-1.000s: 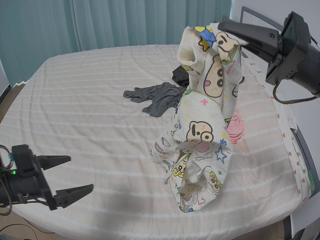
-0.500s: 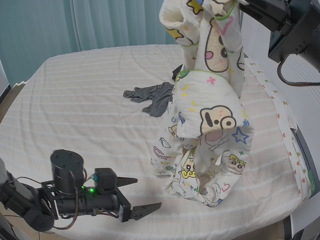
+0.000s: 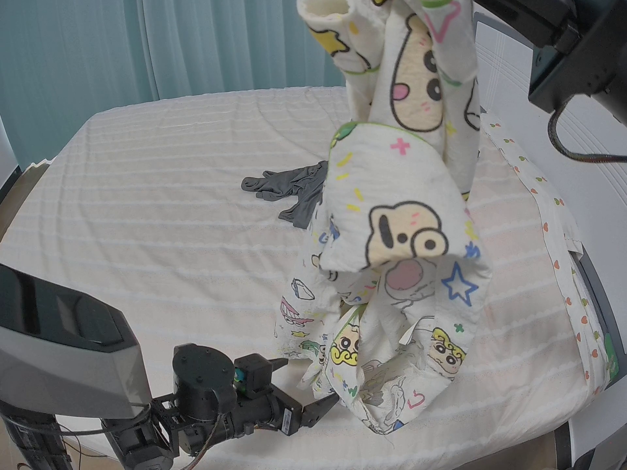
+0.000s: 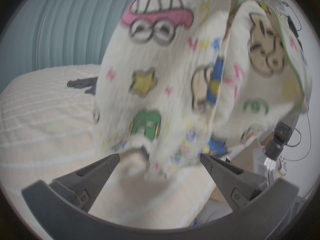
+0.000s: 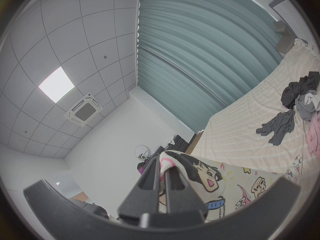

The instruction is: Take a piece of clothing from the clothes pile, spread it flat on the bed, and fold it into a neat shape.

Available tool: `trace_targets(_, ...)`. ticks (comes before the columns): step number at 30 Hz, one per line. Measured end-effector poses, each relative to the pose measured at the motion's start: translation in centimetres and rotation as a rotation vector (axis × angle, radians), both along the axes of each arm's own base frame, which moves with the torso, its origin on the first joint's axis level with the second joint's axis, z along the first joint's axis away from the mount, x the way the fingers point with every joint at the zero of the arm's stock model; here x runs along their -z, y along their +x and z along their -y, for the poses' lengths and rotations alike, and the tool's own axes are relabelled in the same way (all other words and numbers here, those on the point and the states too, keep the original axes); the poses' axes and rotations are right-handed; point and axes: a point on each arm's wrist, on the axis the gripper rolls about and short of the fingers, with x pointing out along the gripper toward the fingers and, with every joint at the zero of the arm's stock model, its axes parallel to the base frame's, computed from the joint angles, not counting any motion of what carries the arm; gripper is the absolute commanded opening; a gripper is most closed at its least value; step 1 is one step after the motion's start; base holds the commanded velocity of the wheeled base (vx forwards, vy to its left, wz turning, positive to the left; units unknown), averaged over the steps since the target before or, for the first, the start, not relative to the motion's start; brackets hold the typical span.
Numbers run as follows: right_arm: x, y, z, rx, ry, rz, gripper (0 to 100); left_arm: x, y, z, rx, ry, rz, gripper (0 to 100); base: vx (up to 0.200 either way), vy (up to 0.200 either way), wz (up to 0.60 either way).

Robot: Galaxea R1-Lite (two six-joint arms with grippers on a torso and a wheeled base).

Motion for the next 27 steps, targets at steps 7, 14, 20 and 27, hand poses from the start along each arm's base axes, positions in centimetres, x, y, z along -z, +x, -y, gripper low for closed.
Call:
trace_targets(7, 0.0, -0.1, 0.2, 0.004, 0.0, 0.0, 0, 1.5, -1.4, -2.1, 0.024, 0.057, -0.102, 100, 0.0, 0.0, 0.0)
trace_targets(14, -0.1, -0.1, 0.4, 0.009, 0.002, 0.002, 0, 1.3, -0.3, -2.8, -0.015, 0.038, -0.094, 100, 0.0, 0.0, 0.0)
trace_targets(20, -0.1, -0.1, 0.4, 0.01, 0.003, 0.002, 0, 1.5, 1.0, -2.3, -0.055, 0.029, -0.065, 100, 0.0, 0.0, 0.0)
trace_targets(27, 0.1, 0.0, 0.4, 0.01, -0.001, -0.001, 0, 1.5, 2.9, -0.9, -0.131, -0.014, 0.024, 100, 0.0, 0.0, 0.0)
